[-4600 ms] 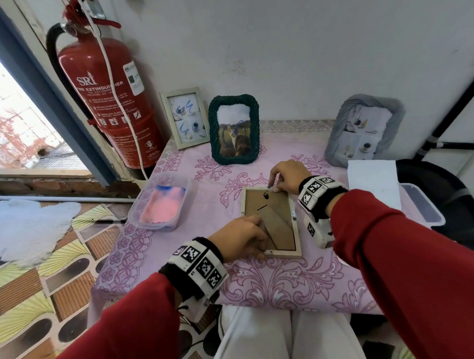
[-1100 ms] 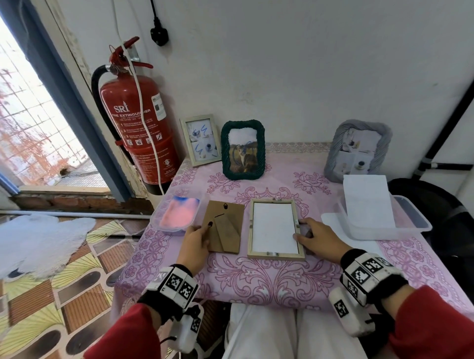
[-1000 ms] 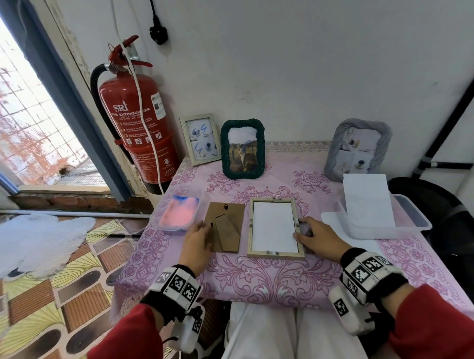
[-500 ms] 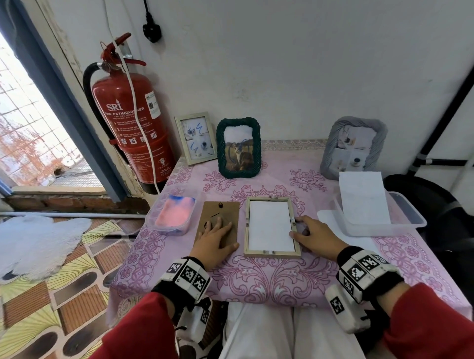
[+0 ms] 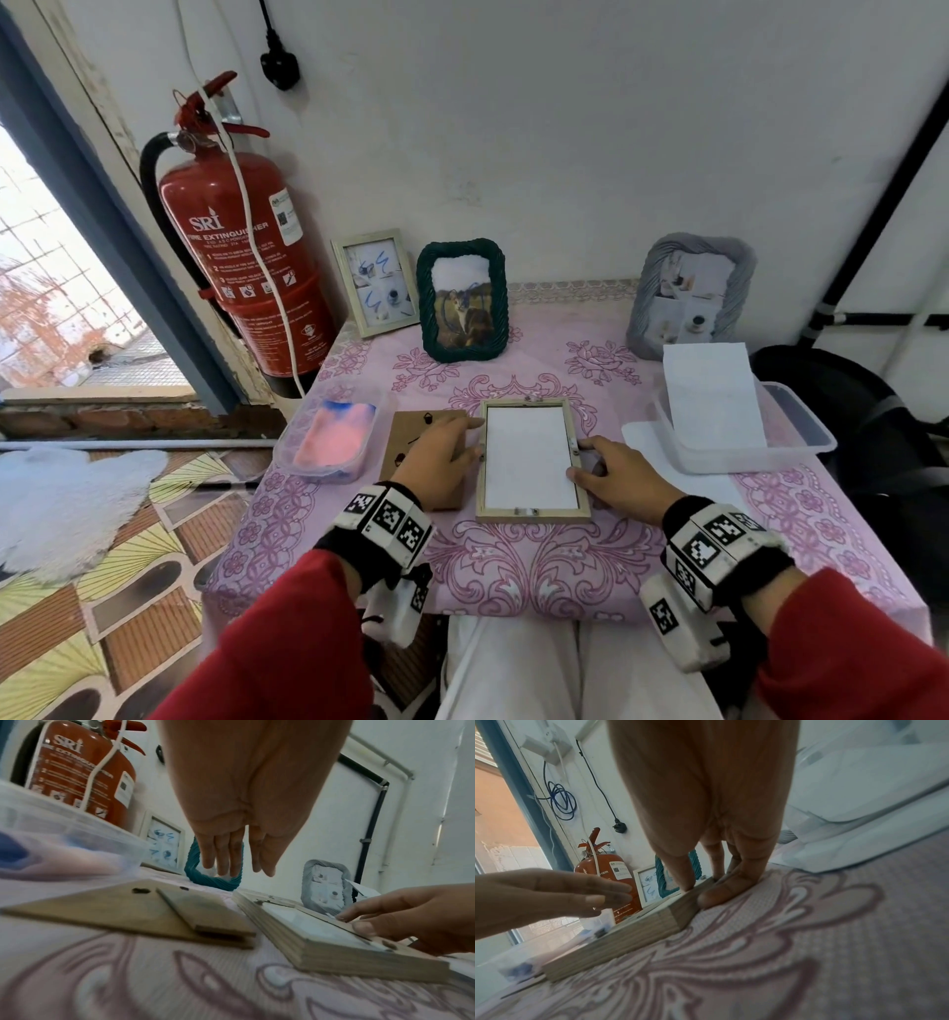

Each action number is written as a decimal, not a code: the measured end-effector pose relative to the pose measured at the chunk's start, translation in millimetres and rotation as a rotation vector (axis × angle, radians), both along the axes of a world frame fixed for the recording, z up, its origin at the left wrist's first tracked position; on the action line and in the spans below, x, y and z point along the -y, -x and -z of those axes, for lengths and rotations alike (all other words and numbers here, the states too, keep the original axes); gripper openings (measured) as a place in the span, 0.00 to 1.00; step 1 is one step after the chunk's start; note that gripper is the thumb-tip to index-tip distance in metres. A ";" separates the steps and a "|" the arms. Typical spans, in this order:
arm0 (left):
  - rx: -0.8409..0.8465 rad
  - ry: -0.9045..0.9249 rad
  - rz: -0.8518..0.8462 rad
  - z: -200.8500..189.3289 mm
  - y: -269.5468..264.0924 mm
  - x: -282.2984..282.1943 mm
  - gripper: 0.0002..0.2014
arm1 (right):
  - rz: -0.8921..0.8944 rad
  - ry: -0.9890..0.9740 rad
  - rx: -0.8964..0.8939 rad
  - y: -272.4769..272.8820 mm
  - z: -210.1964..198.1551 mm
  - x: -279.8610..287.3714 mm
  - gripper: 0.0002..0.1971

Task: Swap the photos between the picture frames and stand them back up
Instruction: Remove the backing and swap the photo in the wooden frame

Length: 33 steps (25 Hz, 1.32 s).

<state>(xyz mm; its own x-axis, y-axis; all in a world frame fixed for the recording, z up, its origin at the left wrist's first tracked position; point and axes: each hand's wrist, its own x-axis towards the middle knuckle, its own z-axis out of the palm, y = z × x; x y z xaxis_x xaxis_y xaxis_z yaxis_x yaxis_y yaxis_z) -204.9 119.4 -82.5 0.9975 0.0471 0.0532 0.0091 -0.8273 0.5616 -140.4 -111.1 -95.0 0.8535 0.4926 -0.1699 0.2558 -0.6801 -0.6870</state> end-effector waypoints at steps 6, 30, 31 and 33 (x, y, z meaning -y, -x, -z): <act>-0.329 -0.308 0.198 -12.4 -31.9 8.3 0.50 | -0.004 0.000 0.017 -1.1 1.1 0.6 0.24; -0.399 -0.561 0.324 -3.5 -47.6 16.2 0.59 | 0.003 0.032 -0.017 -4.4 3.0 1.4 0.24; -0.402 -0.550 0.324 -4.4 -47.3 16.4 0.59 | 0.002 0.032 -0.017 -4.7 3.4 1.6 0.24; -0.421 -0.526 0.327 -5.2 -46.1 15.4 0.66 | 0.002 0.032 -0.018 -4.9 4.3 1.6 0.24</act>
<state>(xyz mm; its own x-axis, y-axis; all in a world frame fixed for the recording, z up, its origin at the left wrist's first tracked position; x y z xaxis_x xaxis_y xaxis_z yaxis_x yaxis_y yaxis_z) -158.9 104.0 -77.3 0.8973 -0.1818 -0.4023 -0.1568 -0.9831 0.0947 -135.5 -112.7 -99.2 0.8510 0.4853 -0.2010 0.2425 -0.7024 -0.6692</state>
